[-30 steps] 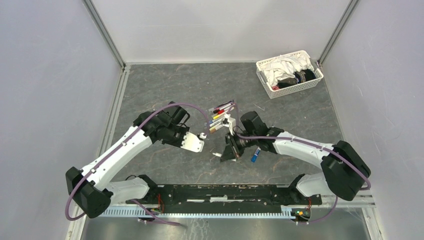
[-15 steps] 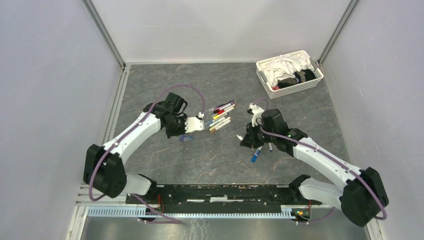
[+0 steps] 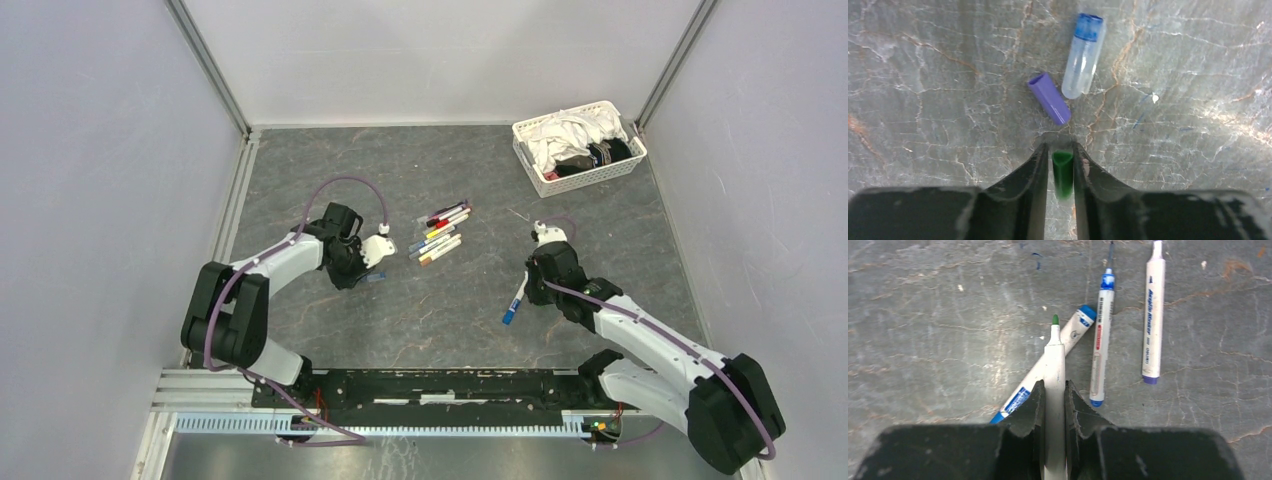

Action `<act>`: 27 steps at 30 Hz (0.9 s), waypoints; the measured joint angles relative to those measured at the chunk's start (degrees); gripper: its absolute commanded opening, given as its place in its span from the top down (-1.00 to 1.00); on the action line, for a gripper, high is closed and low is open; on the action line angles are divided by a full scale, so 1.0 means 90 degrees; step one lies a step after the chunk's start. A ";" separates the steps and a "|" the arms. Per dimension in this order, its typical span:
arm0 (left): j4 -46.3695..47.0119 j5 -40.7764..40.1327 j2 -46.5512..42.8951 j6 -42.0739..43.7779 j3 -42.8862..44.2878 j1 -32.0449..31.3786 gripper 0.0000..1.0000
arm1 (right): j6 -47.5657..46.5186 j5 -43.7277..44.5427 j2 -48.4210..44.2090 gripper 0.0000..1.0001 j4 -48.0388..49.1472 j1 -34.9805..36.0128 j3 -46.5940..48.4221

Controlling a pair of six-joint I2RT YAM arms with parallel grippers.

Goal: Open the pen caps
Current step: Place the pen at the center of the board.

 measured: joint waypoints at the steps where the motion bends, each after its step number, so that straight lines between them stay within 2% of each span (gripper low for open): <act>1: 0.0073 -0.0002 0.0000 -0.0049 -0.0005 0.0000 0.13 | 0.0017 0.0070 0.0039 1.00 0.0036 0.0000 -0.0041; 2: 0.0126 -0.0010 0.0000 -0.0058 -0.0012 0.0000 -0.10 | 0.0022 0.0158 0.0078 1.00 0.0083 0.0000 -0.0080; 3: 0.0192 -0.0012 0.0000 -0.0097 -0.0012 0.0007 -0.17 | 0.0024 0.0250 0.0112 1.00 0.0148 0.0000 -0.0126; 4: 0.0248 -0.0002 0.0000 -0.0134 -0.0012 0.0010 -0.56 | 0.0027 0.0316 0.0143 1.00 0.0223 0.0000 -0.0172; 5: 0.0289 0.0012 -0.0007 -0.0182 -0.0012 0.0012 -0.82 | 0.0032 0.0367 0.0172 1.00 0.0304 -0.0002 -0.0226; 7: 0.0287 0.0119 -0.0024 -0.0291 -0.0010 0.0015 -0.98 | 0.0041 0.0437 0.0243 1.00 0.0459 -0.0002 -0.0318; 13: -0.0175 0.0442 -0.0112 -0.0607 0.0141 0.0019 -1.00 | 0.0066 0.0415 0.0675 1.00 0.0940 0.0000 -0.0440; 23: -0.0692 0.0947 -0.0969 -0.0884 0.0852 0.0083 -1.00 | 0.0080 0.0056 0.1239 0.99 0.1967 0.0000 -0.0454; 26: -0.0801 0.0974 -0.1003 -0.0884 0.0874 0.0083 -1.00 | 0.0000 0.0092 0.1277 0.77 0.2018 0.0000 -0.0454; 27: -0.0855 0.0974 -0.1003 -0.0884 0.0874 0.0085 -1.00 | -0.0022 0.0109 0.1304 0.64 0.2059 0.0000 -0.0454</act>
